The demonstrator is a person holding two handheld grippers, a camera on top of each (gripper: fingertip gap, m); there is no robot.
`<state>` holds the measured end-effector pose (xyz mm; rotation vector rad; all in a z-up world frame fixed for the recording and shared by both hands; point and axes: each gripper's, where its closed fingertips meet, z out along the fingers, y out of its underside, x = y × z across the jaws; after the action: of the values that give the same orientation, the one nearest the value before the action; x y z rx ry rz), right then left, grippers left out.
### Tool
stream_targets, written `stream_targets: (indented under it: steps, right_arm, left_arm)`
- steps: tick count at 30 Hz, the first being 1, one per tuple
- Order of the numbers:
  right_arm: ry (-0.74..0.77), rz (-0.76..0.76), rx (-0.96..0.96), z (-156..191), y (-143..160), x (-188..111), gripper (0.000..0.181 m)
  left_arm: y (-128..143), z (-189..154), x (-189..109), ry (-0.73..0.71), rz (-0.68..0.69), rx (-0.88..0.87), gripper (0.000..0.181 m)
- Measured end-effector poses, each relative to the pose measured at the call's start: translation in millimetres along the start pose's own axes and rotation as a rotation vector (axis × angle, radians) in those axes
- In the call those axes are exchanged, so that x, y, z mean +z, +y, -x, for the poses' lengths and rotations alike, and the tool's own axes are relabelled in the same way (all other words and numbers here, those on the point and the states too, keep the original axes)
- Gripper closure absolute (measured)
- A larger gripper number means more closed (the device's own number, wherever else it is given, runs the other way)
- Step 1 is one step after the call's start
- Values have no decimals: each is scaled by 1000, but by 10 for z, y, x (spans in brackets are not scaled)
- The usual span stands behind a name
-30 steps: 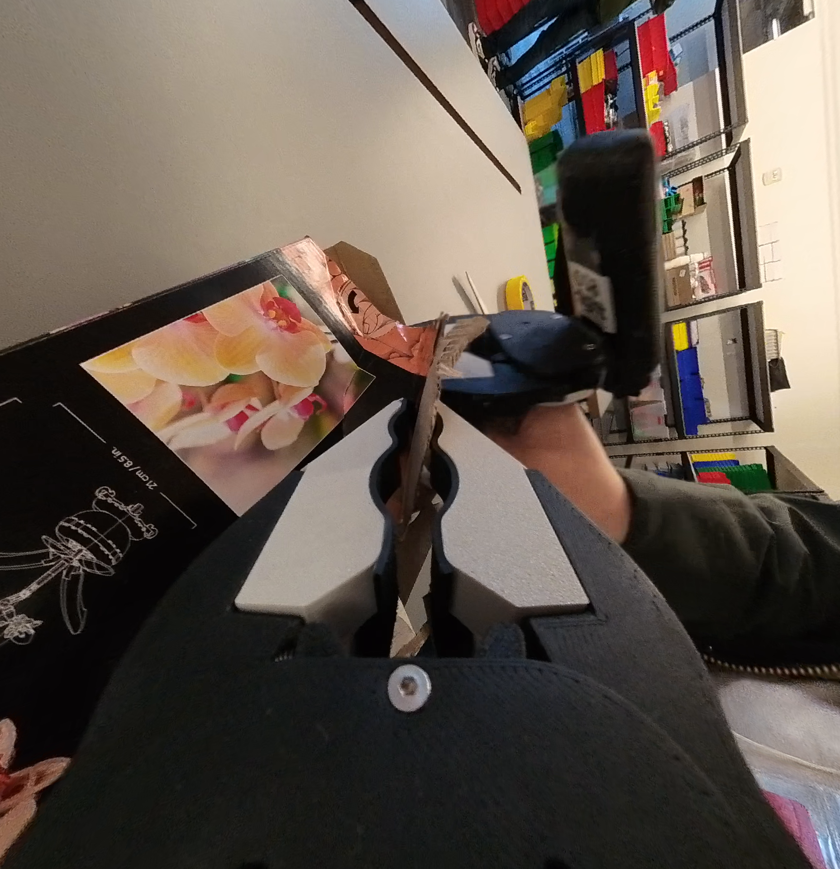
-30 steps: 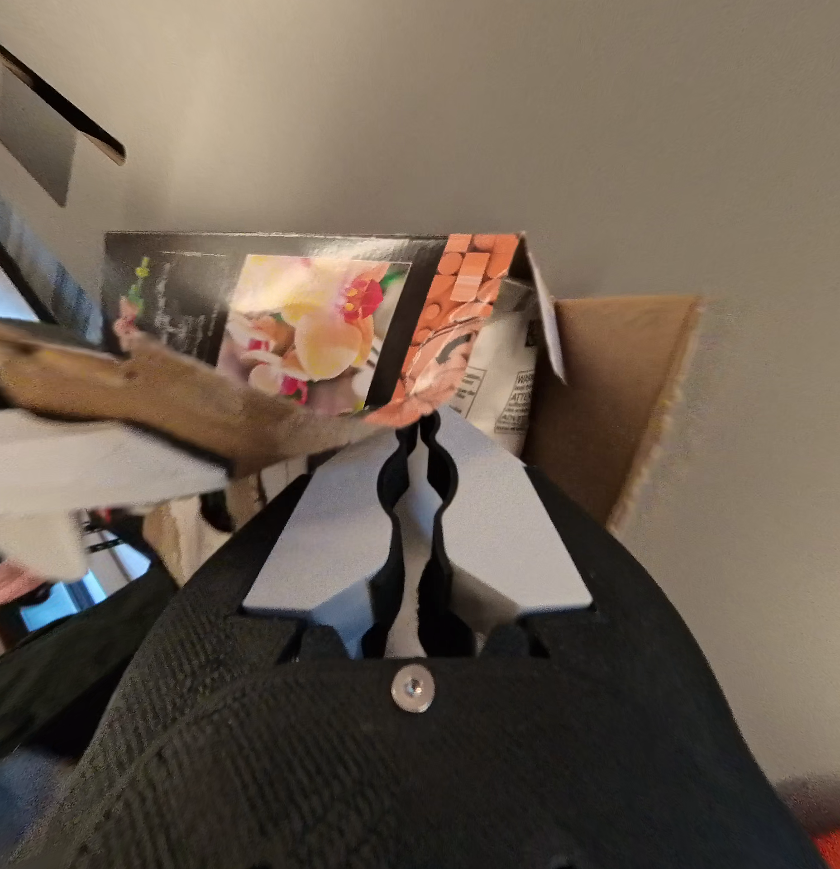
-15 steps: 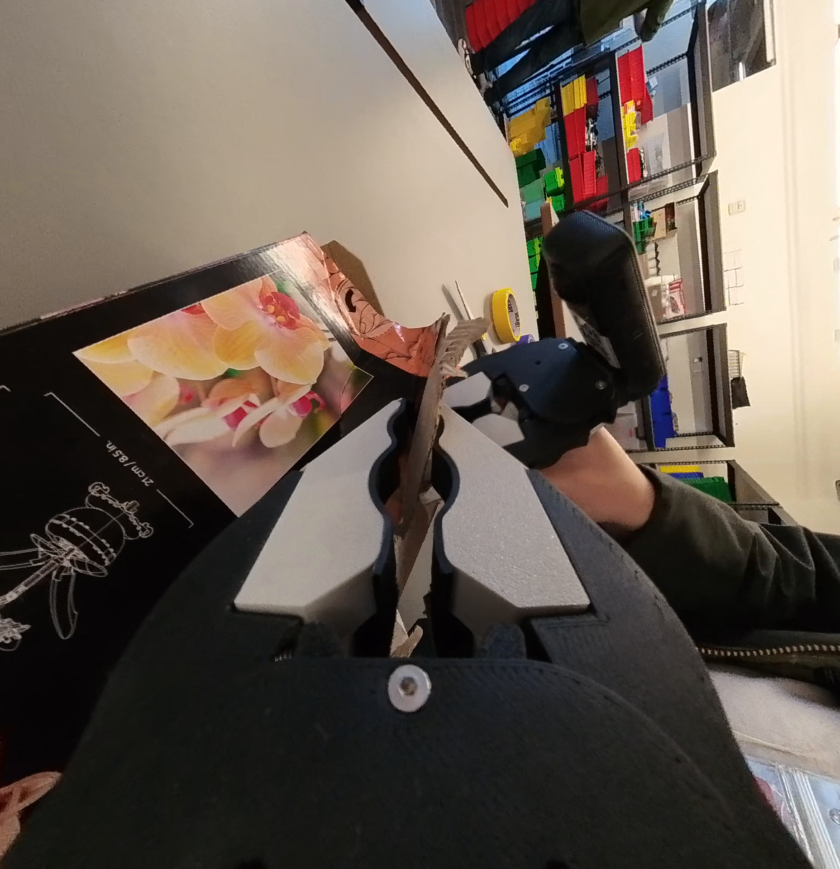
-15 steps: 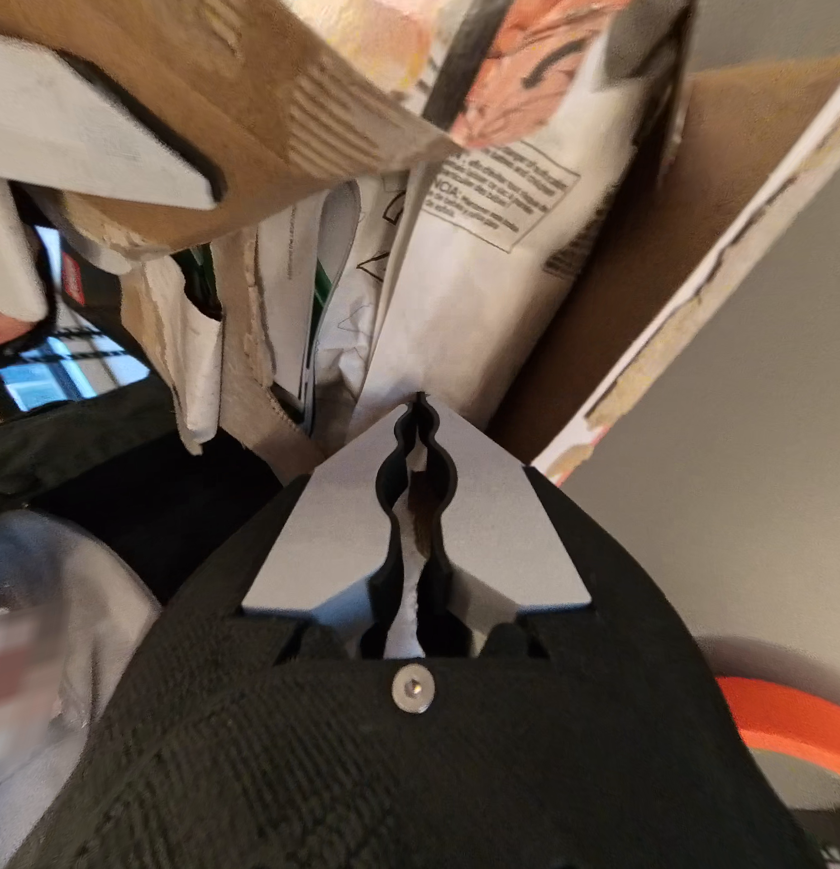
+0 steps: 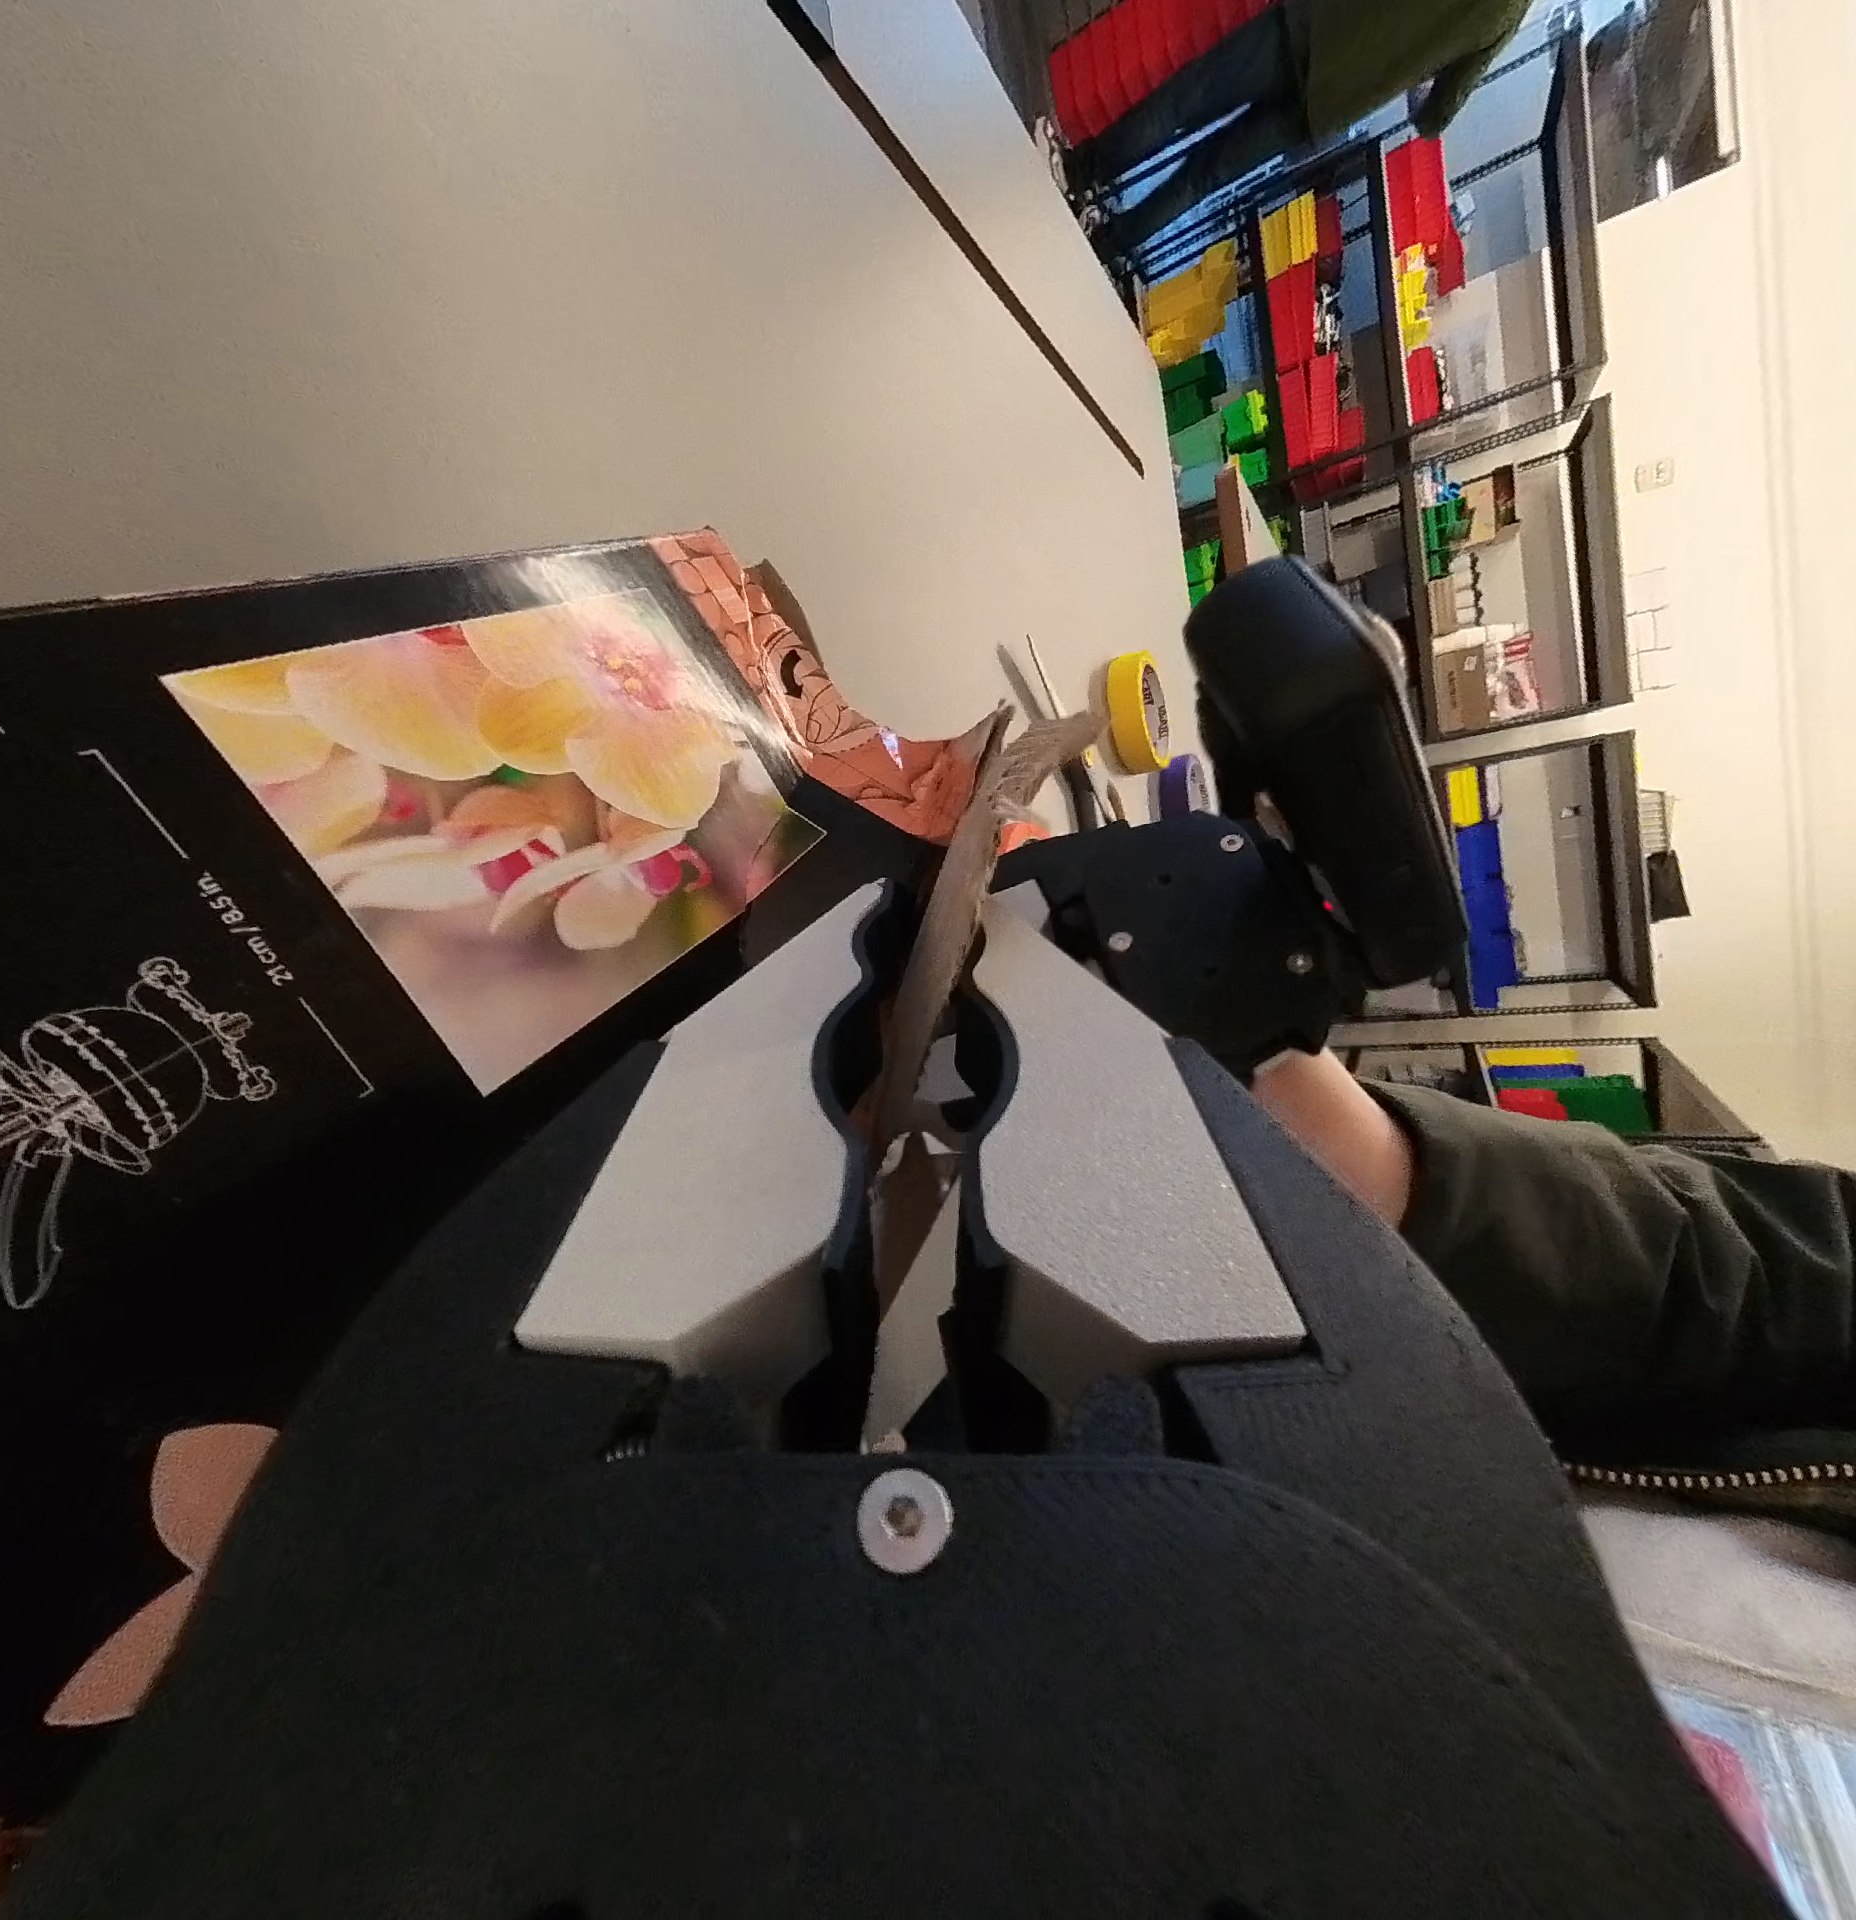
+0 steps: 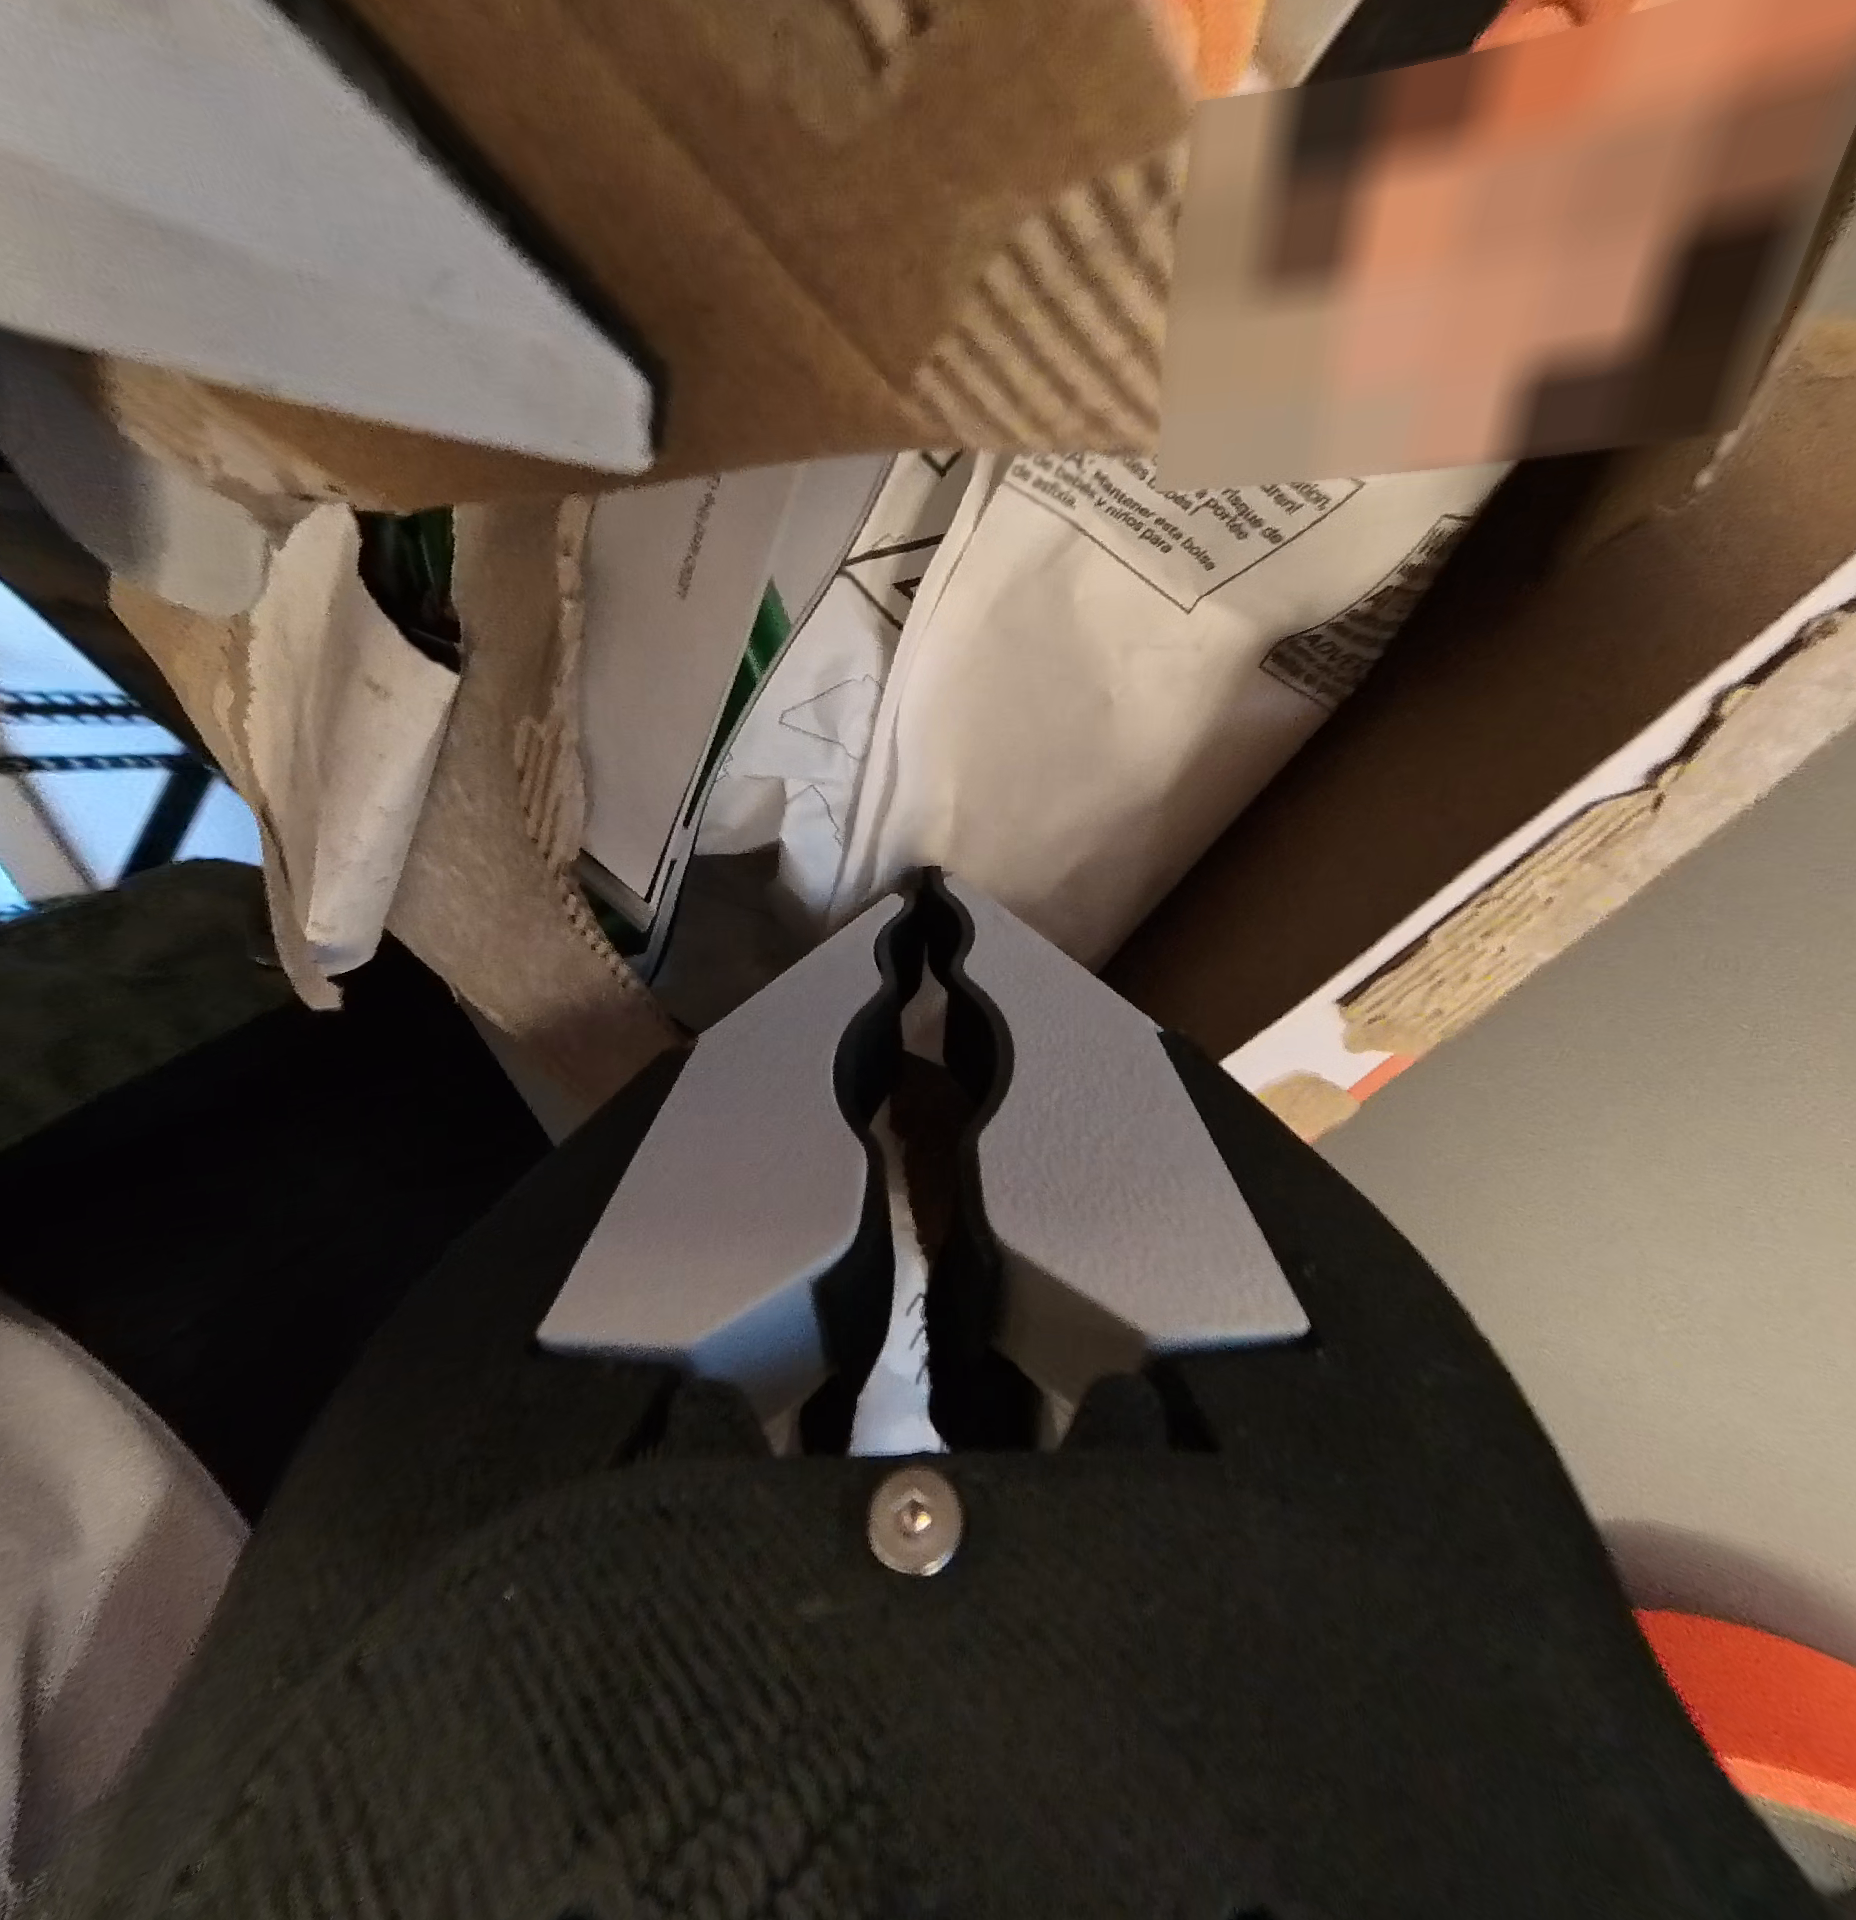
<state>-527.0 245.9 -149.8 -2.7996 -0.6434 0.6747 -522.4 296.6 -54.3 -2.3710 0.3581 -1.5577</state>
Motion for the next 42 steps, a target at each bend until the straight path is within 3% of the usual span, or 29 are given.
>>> stream_targets:
  steps: [7,12,17,19,27,35,38,42]
  right_arm:
    - [-250,-199,114,18,-145,-587,181]
    - [-388,-13,-30,180,253,-827,172]
    - [-288,110,-192,165,598,-722,151]
    - [-237,97,-236,148,607,-681,181]
    - [-150,2,-229,42,287,-556,181]
    - [-347,123,-186,333,277,-189,181]
    - [-408,85,-123,336,201,-158,181]
    - [-361,-15,-223,309,120,-255,180]
  left_arm:
    - [5,-7,-19,-4,-17,22,176]
    - [8,-10,-19,5,-20,8,175]
    - [6,-16,-23,4,-10,10,175]
    - [7,-19,-27,4,-9,10,176]
    - [34,-43,-33,24,-1,6,176]
    - [114,-56,13,14,38,33,176]
    - [85,-39,11,15,20,20,175]
    - [33,-30,-5,12,2,27,174]
